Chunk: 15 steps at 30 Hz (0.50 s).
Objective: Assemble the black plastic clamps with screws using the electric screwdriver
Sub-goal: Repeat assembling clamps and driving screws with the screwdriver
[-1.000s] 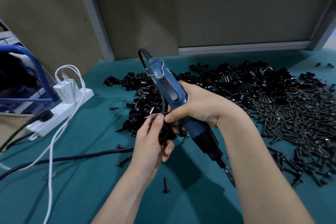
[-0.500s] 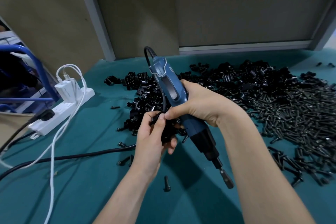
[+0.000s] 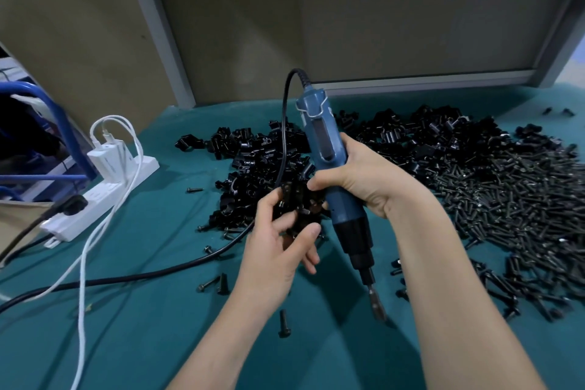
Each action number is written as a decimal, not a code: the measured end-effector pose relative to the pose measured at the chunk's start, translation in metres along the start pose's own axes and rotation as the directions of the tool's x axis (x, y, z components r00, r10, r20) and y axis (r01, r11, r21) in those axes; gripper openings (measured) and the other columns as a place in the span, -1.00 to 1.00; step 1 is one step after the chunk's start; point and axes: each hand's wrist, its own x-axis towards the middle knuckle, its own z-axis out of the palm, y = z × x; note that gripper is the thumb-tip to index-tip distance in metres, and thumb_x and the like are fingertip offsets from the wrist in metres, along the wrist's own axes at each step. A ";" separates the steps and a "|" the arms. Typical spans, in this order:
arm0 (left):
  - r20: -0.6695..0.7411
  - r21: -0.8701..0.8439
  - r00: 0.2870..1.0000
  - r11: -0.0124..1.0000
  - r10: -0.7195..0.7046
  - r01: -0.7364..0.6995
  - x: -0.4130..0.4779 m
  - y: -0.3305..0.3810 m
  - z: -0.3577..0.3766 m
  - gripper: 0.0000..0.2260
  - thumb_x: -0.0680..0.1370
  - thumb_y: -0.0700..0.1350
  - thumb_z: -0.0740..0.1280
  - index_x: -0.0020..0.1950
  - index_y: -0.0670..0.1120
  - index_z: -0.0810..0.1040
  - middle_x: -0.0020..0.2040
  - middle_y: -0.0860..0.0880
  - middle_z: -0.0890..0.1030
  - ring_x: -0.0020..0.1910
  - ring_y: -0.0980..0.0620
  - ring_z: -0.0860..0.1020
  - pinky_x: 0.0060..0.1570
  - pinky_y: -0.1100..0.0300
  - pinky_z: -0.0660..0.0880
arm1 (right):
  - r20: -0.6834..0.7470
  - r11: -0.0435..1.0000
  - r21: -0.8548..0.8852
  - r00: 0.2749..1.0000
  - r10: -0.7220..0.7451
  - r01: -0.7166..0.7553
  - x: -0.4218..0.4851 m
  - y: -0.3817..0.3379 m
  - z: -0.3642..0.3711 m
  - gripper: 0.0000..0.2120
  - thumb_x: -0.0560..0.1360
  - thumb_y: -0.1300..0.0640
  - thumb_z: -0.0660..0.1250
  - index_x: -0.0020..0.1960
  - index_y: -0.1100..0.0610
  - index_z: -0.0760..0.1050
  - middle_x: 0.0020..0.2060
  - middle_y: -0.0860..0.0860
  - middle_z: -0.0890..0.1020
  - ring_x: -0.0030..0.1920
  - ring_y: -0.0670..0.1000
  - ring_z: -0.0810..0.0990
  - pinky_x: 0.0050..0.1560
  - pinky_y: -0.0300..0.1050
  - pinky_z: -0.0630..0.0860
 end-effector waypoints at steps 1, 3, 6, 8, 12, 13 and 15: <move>-0.023 0.036 1.000 0.999 -0.007 0.008 0.000 -0.002 0.000 -0.64 0.51 -0.13 0.36 0.26 0.02 0.34 -0.20 -0.05 0.66 -0.42 0.00 0.52 -0.47 0.21 0.46 | -0.009 0.999 0.037 1.000 0.004 -0.004 0.000 0.000 -0.001 -0.54 0.28 0.42 0.49 0.05 0.07 0.44 -0.22 0.03 0.59 -0.43 -0.10 0.60 -0.38 -0.17 0.55; -0.102 0.084 0.995 0.996 -0.009 0.017 0.001 -0.004 -0.003 -0.75 0.53 -0.13 0.35 0.19 -0.05 0.44 -0.16 -0.06 0.69 -0.45 0.04 0.52 -0.47 0.22 0.47 | -0.030 0.996 0.083 0.999 -0.013 0.015 -0.001 -0.001 -0.004 -0.54 0.29 0.43 0.48 0.06 0.09 0.45 -0.23 0.02 0.58 -0.42 -0.10 0.60 -0.38 -0.17 0.55; -0.160 0.075 0.987 0.997 0.006 0.006 0.002 -0.005 -0.005 -0.81 0.54 -0.24 0.35 0.08 -0.01 0.59 -0.17 -0.10 0.69 -0.47 0.14 0.46 -0.43 0.29 0.48 | -0.061 0.992 0.098 0.995 -0.076 0.082 -0.001 -0.004 -0.008 -0.51 0.28 0.41 0.50 0.11 0.09 0.46 -0.18 0.01 0.58 -0.34 -0.09 0.61 -0.33 -0.16 0.56; -0.164 0.043 0.986 0.999 -0.004 0.011 0.002 -0.002 -0.006 -0.78 0.49 -0.27 0.40 0.02 0.03 0.63 -0.21 -0.05 0.70 -0.47 0.18 0.47 -0.38 0.34 0.49 | -0.079 0.992 0.048 0.991 -0.111 0.115 -0.001 -0.006 -0.008 -0.50 0.27 0.37 0.52 0.11 0.06 0.46 -0.18 -0.02 0.59 -0.28 -0.06 0.60 -0.26 -0.15 0.57; -0.106 -0.017 0.992 0.998 -0.069 0.068 0.004 0.002 -0.008 -0.65 0.42 -0.35 0.46 0.04 0.07 0.61 -0.13 0.20 0.71 -0.16 0.30 0.63 -0.17 0.49 0.47 | -0.079 0.986 -0.035 0.983 -0.167 0.165 -0.001 -0.010 -0.002 -0.54 0.26 0.34 0.54 0.03 0.04 0.43 -0.23 -0.07 0.58 -0.31 -0.13 0.58 -0.25 -0.21 0.57; -0.102 0.003 0.993 0.998 -0.062 0.062 0.003 0.002 -0.008 -0.64 0.42 -0.35 0.46 0.05 0.08 0.60 -0.12 0.23 0.70 -0.10 0.32 0.63 -0.13 0.50 0.46 | -0.078 0.984 -0.044 0.981 -0.176 0.173 -0.001 -0.011 0.000 -0.54 0.26 0.33 0.54 0.03 0.04 0.43 -0.23 -0.07 0.58 -0.31 -0.14 0.58 -0.24 -0.20 0.57; -0.126 0.051 0.992 0.998 -0.020 0.026 0.003 0.005 -0.008 -0.67 0.39 -0.28 0.50 0.05 0.06 0.60 -0.12 0.23 0.69 -0.08 0.32 0.61 -0.10 0.49 0.45 | -0.071 0.981 -0.065 0.980 -0.188 0.183 0.000 -0.010 0.004 -0.53 0.26 0.32 0.54 0.04 0.04 0.42 -0.22 -0.08 0.58 -0.30 -0.14 0.58 -0.18 -0.16 0.59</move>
